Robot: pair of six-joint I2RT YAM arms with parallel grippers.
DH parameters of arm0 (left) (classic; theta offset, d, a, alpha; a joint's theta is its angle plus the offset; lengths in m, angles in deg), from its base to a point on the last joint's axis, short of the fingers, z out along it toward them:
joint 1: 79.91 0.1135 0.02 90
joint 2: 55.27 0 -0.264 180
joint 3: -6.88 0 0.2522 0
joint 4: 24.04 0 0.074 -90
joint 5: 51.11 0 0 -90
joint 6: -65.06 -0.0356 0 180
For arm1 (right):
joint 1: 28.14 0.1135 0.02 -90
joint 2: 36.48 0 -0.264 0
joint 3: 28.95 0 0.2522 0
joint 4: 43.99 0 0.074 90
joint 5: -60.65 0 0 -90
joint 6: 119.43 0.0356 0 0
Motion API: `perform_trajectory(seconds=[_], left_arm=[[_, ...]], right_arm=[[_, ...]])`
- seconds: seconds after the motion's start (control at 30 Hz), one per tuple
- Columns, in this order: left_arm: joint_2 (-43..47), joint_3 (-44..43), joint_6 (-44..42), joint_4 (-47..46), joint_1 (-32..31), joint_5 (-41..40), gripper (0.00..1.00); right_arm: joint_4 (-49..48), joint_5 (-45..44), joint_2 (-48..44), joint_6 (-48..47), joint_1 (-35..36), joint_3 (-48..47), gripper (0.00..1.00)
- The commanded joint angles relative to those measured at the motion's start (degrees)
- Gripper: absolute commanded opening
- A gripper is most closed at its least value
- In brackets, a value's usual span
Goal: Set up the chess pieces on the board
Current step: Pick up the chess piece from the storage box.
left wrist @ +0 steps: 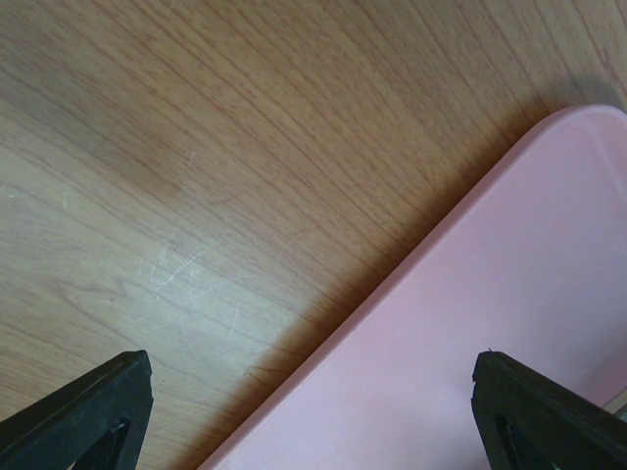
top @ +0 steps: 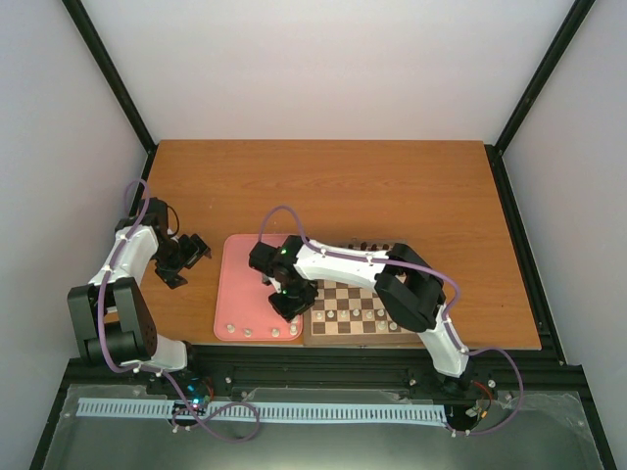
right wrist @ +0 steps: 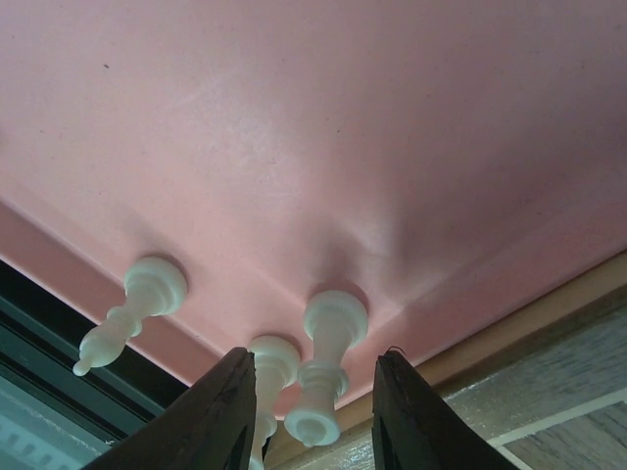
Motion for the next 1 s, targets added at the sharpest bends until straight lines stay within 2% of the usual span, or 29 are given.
perform_trajectory(seconds=[0.0, 0.1, 0.3, 0.57, 0.97], left_arm=[[0.02, -0.16, 0.38, -0.5, -0.1, -0.06, 1.0], [0.06, -0.06, 0.4, -0.55, -0.08, -0.15, 1.0], [0.06, -0.06, 0.37, -0.6, -0.1, -0.15, 1.0], [0.29, 0.03, 0.46, -0.7, -0.09, -0.02, 1.0], [0.53, -0.54, 0.45, -0.36, -0.02, 0.06, 1.0]], right_arm=[[0.79, 0.48, 0.76, -0.55, 0.8, 0.4, 0.33], [0.69, 0.42, 0.68, -0.62, 0.94, 0.36, 0.33], [1.02, 0.2, 0.59, -0.54, 1.13, 0.41, 0.25], [1.34, -1.9, -0.03, 0.03, 1.36, -0.13, 0.07], [2.74, -7.87, -6.08, 1.21, 1.22, -7.95, 0.05]])
